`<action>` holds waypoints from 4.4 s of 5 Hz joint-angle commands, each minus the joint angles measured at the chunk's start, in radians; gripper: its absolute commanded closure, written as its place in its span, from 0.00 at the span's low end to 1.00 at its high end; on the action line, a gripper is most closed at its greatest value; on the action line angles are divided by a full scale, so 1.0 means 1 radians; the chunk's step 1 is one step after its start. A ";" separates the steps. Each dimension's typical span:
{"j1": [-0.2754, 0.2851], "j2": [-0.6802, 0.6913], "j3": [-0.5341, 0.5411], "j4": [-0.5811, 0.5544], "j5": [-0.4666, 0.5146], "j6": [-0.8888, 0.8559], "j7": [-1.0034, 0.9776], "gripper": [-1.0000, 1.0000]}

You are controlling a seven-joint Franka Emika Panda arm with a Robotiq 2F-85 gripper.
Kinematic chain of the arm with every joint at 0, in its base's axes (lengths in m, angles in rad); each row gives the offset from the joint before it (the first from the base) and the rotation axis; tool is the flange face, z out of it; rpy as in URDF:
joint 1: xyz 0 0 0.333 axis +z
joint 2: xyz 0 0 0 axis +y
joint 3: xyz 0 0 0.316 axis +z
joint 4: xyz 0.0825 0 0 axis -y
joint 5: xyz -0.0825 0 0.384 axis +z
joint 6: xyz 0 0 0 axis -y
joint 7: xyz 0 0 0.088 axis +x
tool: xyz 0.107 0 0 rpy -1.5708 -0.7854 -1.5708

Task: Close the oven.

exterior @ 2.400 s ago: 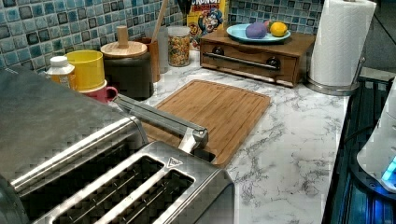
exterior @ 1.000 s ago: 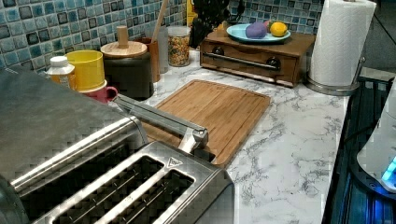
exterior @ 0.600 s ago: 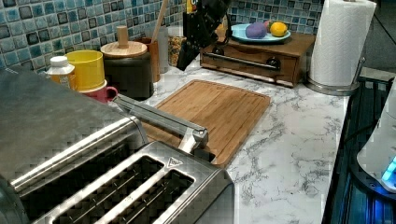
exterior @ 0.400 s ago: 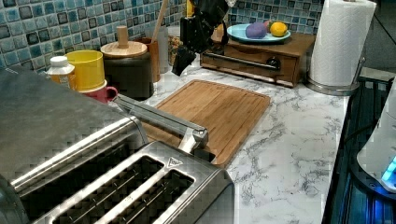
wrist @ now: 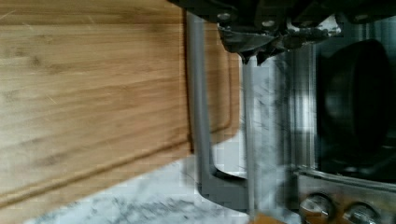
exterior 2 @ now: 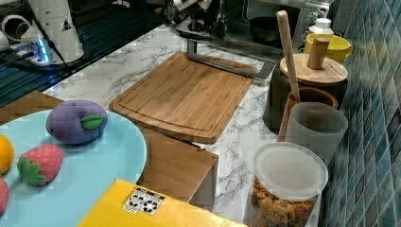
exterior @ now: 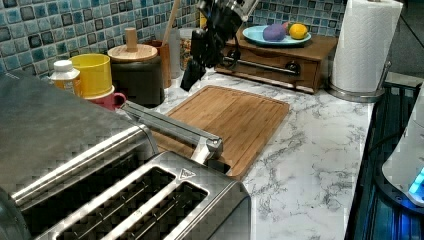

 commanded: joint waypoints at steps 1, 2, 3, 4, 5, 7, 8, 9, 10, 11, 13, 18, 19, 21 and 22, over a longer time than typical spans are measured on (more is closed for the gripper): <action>-0.010 0.119 0.027 0.122 0.206 -0.099 -0.171 1.00; -0.025 0.087 0.019 0.104 0.266 -0.139 -0.224 1.00; -0.025 0.085 0.019 0.097 0.295 -0.126 -0.244 1.00; -0.017 0.123 0.041 0.118 0.298 -0.121 -0.233 1.00; 0.005 0.210 0.070 0.176 0.288 -0.132 -0.182 1.00; 0.052 0.310 0.083 0.256 0.250 -0.101 -0.120 1.00; 0.012 0.294 0.114 0.253 0.235 -0.102 -0.108 1.00; 0.001 0.309 0.119 0.268 0.238 -0.145 -0.102 1.00; 0.013 0.315 0.130 0.274 0.240 -0.147 -0.084 1.00; 0.022 0.315 0.141 0.272 0.248 -0.150 -0.080 1.00; 0.082 0.120 0.173 0.221 0.205 -0.110 -0.006 1.00; 0.296 0.062 0.318 0.393 -0.658 0.157 0.822 1.00; 0.233 0.018 0.375 0.384 -0.907 0.161 1.042 1.00; 0.288 -0.149 0.412 0.354 -1.235 0.160 1.347 1.00; 0.292 -0.210 0.472 0.358 -1.334 0.151 1.431 1.00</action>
